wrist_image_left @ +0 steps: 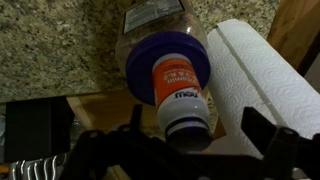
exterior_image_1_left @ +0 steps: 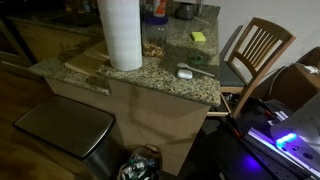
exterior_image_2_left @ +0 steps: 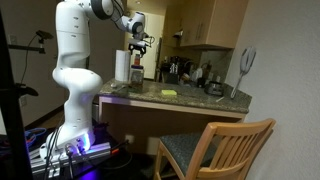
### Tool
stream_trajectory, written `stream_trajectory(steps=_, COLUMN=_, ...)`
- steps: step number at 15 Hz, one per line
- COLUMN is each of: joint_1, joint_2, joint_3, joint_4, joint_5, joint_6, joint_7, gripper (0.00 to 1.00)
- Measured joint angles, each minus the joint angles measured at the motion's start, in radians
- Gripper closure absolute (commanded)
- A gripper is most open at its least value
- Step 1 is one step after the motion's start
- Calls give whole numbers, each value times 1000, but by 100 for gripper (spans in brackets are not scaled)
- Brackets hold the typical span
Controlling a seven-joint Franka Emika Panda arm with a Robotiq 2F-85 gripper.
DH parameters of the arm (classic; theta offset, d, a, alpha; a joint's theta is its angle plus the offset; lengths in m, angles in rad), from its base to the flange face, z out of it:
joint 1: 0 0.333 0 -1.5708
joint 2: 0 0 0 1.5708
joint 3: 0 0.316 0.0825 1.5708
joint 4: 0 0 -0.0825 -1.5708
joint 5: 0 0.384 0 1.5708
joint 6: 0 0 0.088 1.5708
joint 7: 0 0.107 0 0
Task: Remove the white bottle from the top of the container and set it down on the right side of the countertop
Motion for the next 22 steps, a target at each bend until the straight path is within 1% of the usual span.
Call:
stream_trajectory(steps=8, joint_1=0, joint_2=1, joint_3=1, joint_4=0, joint_5=10, joint_6=26, joint_7=0, gripper=0)
stream_trajectory(steps=9, joint_1=0, joint_2=1, joint_3=1, joint_4=0, joint_5=10, joint_6=27, joint_7=0, gripper=25)
stream_trajectory(steps=10, joint_1=0, joint_2=1, joint_3=1, joint_4=0, joint_5=11, joint_6=27, joint_7=0, gripper=27)
stream_trajectory(steps=11, joint_1=0, joint_2=1, joint_3=1, joint_4=0, joint_5=7, joint_6=27, joint_7=1, gripper=33)
stream_trajectory(steps=13, joint_1=0, joint_2=1, joint_3=1, joint_4=1, joint_5=-1, joint_6=27, joint_7=3, gripper=50)
stream_trajectory(steps=14, joint_1=0, joint_2=1, joint_3=1, joint_4=1, joint_5=-1, joint_6=27, joint_7=3, gripper=55)
stream_trajectory(steps=17, joint_1=0, joint_2=1, joint_3=1, joint_4=1, joint_5=-2, joint_6=29, joint_7=2, gripper=77)
stream_trajectory(steps=18, joint_1=0, joint_2=0, joint_3=1, joint_4=2, joint_5=-3, joint_6=31, joint_7=2, gripper=82)
stream_trajectory(steps=22, joint_1=0, joint_2=-1, joint_3=1, joint_4=6, joint_5=-16, joint_6=34, joint_7=2, gripper=82)
